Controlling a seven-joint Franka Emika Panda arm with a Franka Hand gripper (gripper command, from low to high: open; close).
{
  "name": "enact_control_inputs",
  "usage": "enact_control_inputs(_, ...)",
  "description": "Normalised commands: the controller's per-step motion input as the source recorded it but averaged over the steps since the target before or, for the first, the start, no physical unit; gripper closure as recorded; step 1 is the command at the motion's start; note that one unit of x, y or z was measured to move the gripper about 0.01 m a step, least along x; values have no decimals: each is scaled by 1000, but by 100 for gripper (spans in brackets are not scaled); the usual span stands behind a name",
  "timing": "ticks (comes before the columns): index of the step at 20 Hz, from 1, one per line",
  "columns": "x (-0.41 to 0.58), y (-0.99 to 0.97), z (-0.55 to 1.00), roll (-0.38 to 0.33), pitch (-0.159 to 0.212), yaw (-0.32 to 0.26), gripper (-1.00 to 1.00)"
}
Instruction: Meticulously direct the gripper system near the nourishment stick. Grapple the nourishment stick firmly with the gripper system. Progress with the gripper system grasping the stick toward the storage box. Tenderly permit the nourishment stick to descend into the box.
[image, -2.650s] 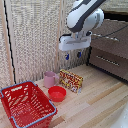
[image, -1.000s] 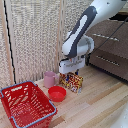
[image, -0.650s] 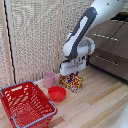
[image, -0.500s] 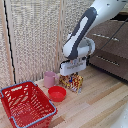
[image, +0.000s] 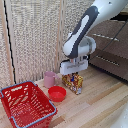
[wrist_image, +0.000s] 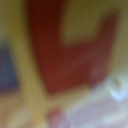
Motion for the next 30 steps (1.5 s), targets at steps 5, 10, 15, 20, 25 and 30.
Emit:
enact_control_inputs(5,99,-99,823,53,84,0,100)
enact_control_inputs(10,24,-21,835,31,36,0,100)
enact_control_inputs(15,0,117,815,3,3,0,100)
enact_control_inputs(20,0,431,792,0,0,0,100)
enact_control_inputs(25,0,742,657,0,0,0,100)
enact_control_inputs(30,0,912,537,0,0,0,100)
